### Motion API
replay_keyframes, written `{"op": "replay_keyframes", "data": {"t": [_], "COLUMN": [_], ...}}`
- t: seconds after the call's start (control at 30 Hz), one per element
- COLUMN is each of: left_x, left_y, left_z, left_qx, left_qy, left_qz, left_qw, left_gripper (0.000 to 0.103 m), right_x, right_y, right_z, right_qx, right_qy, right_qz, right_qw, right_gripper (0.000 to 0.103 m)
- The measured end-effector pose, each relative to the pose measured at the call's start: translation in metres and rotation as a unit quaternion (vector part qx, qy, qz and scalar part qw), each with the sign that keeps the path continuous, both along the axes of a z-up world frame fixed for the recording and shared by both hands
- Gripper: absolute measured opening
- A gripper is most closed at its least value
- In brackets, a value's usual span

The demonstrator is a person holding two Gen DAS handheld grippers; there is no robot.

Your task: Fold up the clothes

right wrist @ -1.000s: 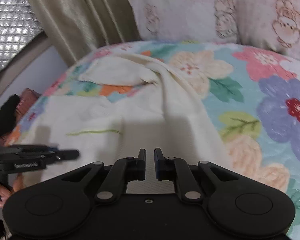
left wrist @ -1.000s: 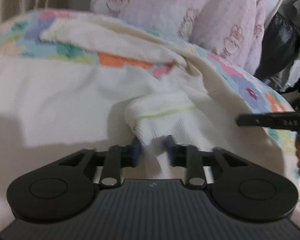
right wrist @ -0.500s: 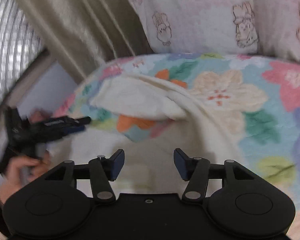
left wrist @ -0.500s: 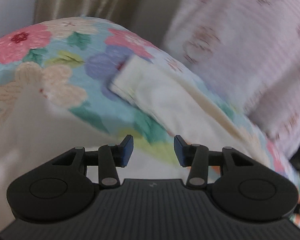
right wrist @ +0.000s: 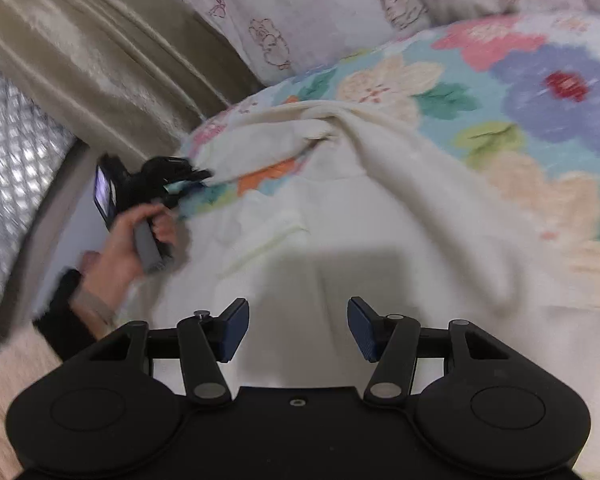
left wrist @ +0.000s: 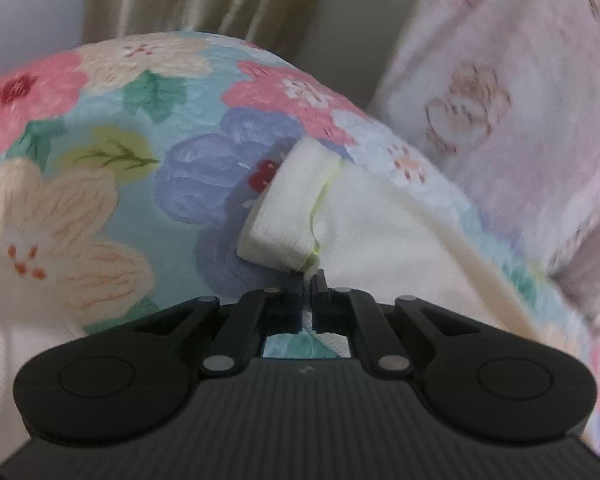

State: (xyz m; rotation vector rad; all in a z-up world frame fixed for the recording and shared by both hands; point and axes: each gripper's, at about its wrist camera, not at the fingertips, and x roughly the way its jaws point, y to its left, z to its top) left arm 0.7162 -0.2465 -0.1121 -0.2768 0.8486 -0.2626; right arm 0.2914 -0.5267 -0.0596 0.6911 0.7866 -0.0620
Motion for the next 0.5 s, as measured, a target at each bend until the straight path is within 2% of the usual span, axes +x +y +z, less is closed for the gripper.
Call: {"op": "replay_keyframes", "data": {"t": [0.1,0.2,0.27,0.33,0.4,0.47,0.5], "left_x": [-0.022,-0.050,-0.076,-0.110,-0.150,-0.203,-0.230], "left_y": [0.012,0.026,0.034,0.040,0.042,0.047,0.050], "left_z": [0.026,0.066,0.097,0.130,0.161,0.187,0.195], "left_qx": [-0.020,-0.049,-0.077,-0.116,-0.160,-0.210,-0.223], "left_qy": [-0.047,-0.083,-0.114,-0.141,-0.167,-0.194,-0.204], "left_qz": [-0.006,-0.039,-0.072,-0.105,-0.140,-0.185,-0.206], "left_qw": [0.9987,0.9946,0.9878,0.9776,0.9628,0.9403,0.9306], "left_gripper": [0.002,0.002,0.002,0.002,0.002,0.002,0.002], "right_x": [-0.021,-0.041,-0.051,-0.053,-0.053,-0.054,-0.057], "right_y": [0.002,0.003,0.009,0.014,0.015,0.017,0.018], "right_z": [0.008,0.002,-0.003,-0.007,-0.008,-0.004,-0.001], "right_qx": [-0.050,-0.011,0.023,0.037,0.034,0.013,0.001], "right_qy": [0.001,0.030,0.025,0.024,0.020,0.011,0.008], "right_qz": [-0.015,-0.053,-0.048,-0.042,-0.043,-0.049,-0.050], "right_qw": [0.999,0.998,0.998,0.998,0.998,0.999,0.999], "right_gripper": [0.062,0.062,0.062,0.062,0.062,0.062,0.062]}}
